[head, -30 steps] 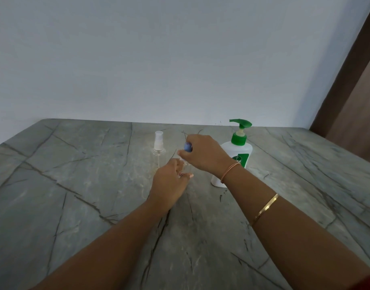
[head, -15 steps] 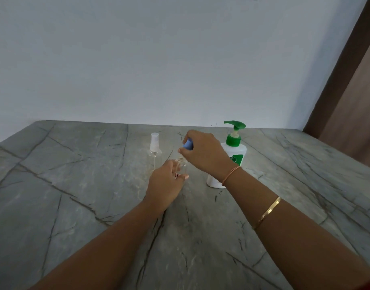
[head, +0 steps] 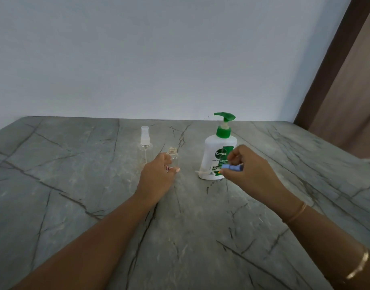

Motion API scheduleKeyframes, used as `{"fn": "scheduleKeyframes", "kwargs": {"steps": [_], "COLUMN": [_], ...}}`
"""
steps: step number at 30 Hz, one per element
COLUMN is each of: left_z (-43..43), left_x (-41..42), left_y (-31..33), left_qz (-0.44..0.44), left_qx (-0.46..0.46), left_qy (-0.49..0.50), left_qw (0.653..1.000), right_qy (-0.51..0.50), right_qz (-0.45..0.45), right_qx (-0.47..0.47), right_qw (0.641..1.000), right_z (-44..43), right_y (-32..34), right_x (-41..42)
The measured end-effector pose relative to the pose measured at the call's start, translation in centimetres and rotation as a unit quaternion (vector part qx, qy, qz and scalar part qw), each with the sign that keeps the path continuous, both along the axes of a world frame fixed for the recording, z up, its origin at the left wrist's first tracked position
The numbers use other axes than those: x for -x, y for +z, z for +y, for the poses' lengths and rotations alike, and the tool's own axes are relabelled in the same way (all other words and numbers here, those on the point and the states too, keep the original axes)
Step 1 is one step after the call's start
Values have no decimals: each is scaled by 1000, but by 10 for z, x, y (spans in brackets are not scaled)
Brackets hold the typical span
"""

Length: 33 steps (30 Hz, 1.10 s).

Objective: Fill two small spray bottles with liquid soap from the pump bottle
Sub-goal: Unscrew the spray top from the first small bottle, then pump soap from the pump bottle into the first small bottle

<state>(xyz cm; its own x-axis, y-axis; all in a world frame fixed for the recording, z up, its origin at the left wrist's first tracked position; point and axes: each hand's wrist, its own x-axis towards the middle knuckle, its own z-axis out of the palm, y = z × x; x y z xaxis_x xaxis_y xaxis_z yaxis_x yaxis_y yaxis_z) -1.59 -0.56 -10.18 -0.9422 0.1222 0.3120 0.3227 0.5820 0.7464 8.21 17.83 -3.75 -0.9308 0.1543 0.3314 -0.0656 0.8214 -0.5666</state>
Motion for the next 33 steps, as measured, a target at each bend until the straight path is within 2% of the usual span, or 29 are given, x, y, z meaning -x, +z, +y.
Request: {"fn": "scheduleKeyframes", "kwargs": {"steps": [5,10,13,15,18,21,25,28,33], "left_z": [0,-1,-1,-1,0,0,0,-1,-4], "left_x": [-2,-3,-3,-3,-2,-2,-2,-1,-2], "left_y": [0,1,0,-1,-2,-2,-4,-5,-6], "left_qz": [11,20,23,23,22,24,31,33,35], "left_qx": [8,9,15,13,14,14,14,12,-6], "left_qy": [0,-4,-4,-2,3,1,-5,-9,-23], "left_qw": [1000,1000,1000,1000,1000,1000,999,999,999], "right_qy": [15,67,65,22,-56,-83,10,94,166], "right_qz": [-93,-96,-96,-58,53,77,-2,-76,-93], "right_qx": [41,22,23,49,97,143,201,310,361], "right_qw": [995,993,993,997,992,983,979,943,913], "right_z": [12,9,10,12,20,36,50,52,45], "right_y": [-32,-53,-51,-44,-28,-16,-14,-17,-19], "right_x": [1,4,6,6,14,30,53,65,65]}}
